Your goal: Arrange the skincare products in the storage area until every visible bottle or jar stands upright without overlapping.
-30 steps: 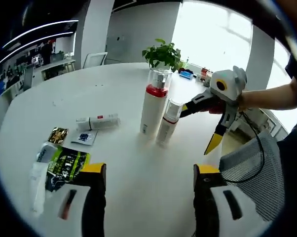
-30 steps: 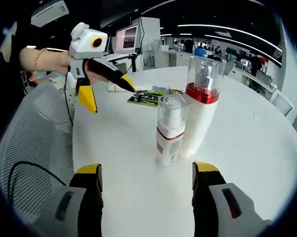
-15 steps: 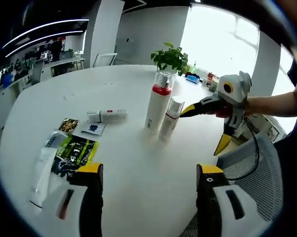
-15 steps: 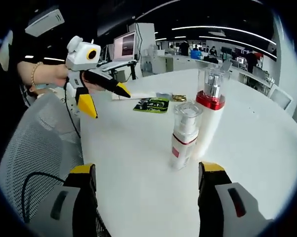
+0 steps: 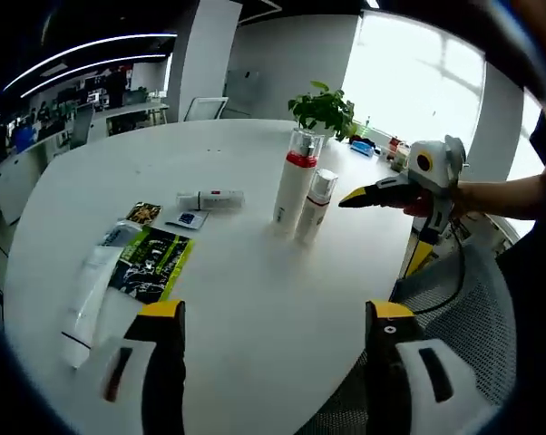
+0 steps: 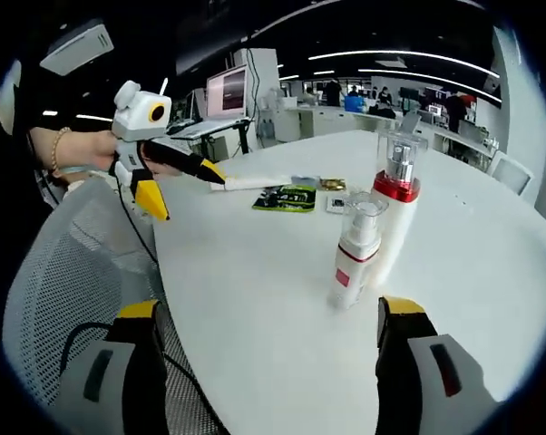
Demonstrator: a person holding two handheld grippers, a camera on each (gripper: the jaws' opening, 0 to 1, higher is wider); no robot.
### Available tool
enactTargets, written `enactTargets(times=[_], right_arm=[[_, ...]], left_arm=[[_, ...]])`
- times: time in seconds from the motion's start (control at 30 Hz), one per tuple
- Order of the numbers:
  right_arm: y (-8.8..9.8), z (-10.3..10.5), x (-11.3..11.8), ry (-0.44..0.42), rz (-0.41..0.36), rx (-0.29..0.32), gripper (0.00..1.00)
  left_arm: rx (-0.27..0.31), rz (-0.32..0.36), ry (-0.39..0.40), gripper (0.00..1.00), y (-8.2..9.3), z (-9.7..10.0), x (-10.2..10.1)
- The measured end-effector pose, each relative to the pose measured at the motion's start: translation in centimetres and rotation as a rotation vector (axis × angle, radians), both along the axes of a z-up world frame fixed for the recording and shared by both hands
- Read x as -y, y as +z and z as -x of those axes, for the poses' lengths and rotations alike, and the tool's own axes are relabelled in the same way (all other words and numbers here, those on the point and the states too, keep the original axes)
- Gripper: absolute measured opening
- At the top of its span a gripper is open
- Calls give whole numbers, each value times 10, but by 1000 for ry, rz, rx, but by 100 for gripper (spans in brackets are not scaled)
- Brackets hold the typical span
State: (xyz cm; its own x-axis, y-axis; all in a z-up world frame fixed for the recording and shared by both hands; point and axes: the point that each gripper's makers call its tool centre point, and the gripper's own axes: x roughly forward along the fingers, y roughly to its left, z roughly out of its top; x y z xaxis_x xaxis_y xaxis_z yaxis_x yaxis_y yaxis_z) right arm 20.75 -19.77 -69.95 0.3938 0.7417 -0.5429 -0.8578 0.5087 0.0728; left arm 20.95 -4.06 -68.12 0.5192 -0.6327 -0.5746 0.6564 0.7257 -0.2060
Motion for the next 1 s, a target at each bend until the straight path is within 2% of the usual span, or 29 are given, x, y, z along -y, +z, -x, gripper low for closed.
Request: enactTargets(times=[0.13, 0.4, 0.53, 0.83, 1.0], right_arm=[[1, 5, -3, -5, -6, -2, 100], [6, 10, -5, -73, -22, -2, 100], [14, 9, -6, -142, -81, 8, 100], [6, 20, -8, -168, -64, 0, 100], [7, 18, -6, -179, -52, 17, 100]], left_arm=[[-3, 1, 19, 76, 2, 5, -7], [-7, 18, 61, 82, 8, 15, -18], [-10, 22, 78, 85, 9, 20, -22], [-23, 8, 100, 92, 2, 31, -34], [-25, 1, 109, 96, -3, 34, -41]])
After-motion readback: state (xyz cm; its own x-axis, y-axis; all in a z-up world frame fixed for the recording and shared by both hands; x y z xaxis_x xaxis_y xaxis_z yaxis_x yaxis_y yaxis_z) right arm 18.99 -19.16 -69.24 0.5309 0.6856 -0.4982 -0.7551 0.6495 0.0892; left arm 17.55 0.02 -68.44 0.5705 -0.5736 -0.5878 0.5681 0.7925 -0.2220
